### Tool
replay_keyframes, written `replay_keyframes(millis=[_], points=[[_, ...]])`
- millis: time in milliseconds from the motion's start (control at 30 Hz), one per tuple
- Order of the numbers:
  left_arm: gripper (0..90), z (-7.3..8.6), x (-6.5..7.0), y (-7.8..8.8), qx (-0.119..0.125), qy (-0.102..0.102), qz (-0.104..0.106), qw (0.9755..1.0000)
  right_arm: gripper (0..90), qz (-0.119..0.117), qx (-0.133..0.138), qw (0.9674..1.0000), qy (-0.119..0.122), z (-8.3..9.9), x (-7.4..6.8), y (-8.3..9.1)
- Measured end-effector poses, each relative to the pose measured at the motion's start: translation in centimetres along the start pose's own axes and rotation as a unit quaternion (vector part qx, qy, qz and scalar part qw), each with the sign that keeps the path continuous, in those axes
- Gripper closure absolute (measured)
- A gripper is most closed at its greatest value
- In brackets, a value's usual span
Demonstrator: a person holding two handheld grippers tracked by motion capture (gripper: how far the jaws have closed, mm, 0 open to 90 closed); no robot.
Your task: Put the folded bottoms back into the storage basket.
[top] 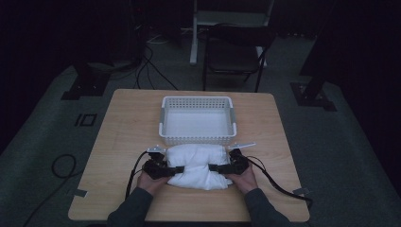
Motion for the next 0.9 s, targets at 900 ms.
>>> replay_keyframes(millis=[900], points=[[57.7, 0.0, 1.2, 0.7, 0.009, -0.045, -0.023, 0.9987, 53.6, 0.014, 0.008, 0.9998, 0.013, -0.1, -0.8, 1.3]])
Point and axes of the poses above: each handheld gripper's, and its own axes: y roughly backward along the jaws, z roughly out of its underside, x roughly to its right, the point moved 7 cm from there along -y, roughly forward along the jaws, and after that the axes turned 9 degrees about z, right-handed, at the moved point
